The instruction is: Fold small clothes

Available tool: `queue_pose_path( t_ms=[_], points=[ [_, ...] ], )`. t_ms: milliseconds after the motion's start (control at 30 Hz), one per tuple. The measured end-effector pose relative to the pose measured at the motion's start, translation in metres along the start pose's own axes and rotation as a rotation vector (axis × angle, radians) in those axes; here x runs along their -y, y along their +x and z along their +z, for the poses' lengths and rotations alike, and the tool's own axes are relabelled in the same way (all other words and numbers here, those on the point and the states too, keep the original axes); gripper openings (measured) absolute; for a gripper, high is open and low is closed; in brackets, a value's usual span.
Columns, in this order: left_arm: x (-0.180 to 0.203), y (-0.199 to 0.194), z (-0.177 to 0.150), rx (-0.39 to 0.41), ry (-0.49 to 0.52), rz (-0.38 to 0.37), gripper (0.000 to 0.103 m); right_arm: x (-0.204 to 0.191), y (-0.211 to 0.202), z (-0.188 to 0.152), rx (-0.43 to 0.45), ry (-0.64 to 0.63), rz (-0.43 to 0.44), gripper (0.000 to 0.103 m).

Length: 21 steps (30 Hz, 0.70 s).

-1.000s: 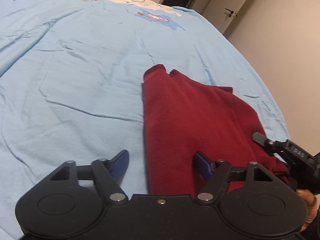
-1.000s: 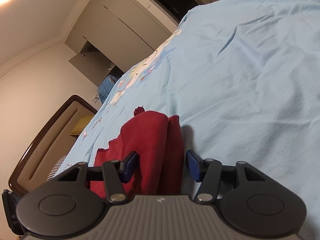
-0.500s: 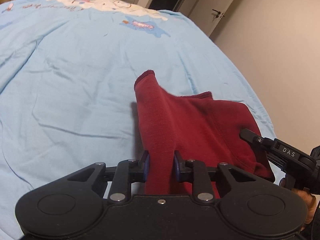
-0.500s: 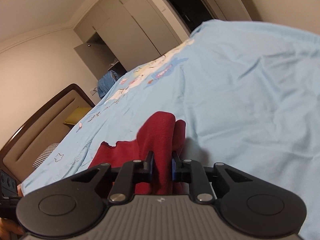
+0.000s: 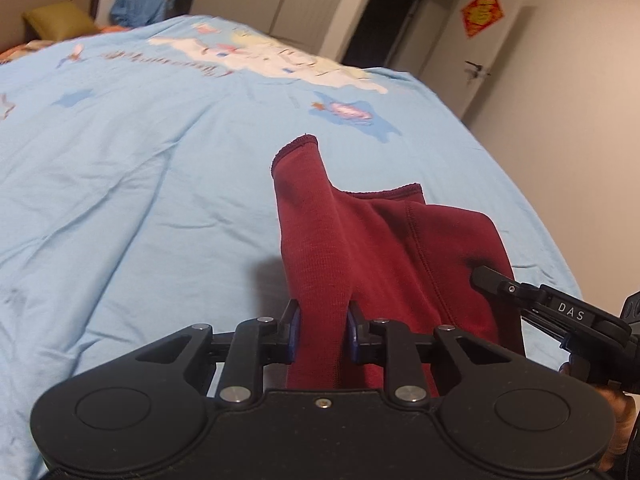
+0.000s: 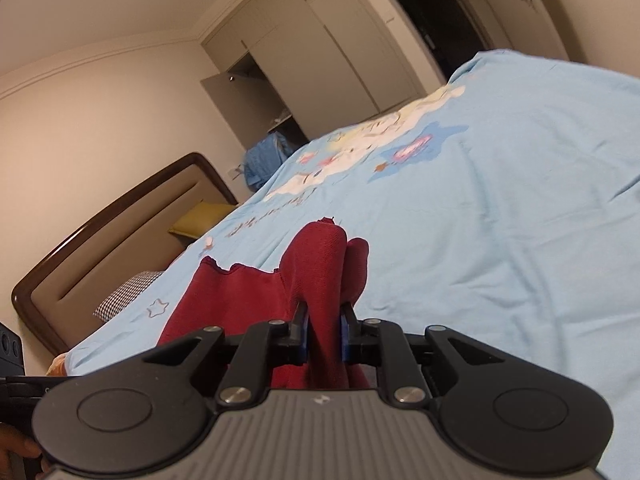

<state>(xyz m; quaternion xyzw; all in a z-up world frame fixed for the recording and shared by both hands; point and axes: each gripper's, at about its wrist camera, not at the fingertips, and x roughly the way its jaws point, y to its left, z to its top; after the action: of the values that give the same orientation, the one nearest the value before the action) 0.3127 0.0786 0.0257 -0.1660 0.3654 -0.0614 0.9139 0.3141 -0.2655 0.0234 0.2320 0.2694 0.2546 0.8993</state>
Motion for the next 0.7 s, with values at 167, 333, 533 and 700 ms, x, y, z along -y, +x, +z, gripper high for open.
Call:
queue_pose_path(
  t_ms=[167,333,533,700],
  points=[
    [-0.025,0.017,-0.012,-0.051,-0.059,0.03,0.025,-0.005,0.042,-0.013,-0.098,0.005,-0.02,0.017],
    [-0.034,0.025,-0.021,-0.055,-0.102,0.055,0.031,-0.004,0.053,-0.019,-0.127,-0.032,-0.092,0.025],
    [-0.032,0.013,-0.02,-0.033,-0.105,0.102,0.05,-0.005,0.036,-0.022,-0.117,-0.057,-0.14,0.048],
    [-0.022,-0.013,-0.022,0.02,-0.084,0.126,0.072,-0.023,0.015,-0.02,-0.081,-0.105,-0.137,0.068]
  ],
)
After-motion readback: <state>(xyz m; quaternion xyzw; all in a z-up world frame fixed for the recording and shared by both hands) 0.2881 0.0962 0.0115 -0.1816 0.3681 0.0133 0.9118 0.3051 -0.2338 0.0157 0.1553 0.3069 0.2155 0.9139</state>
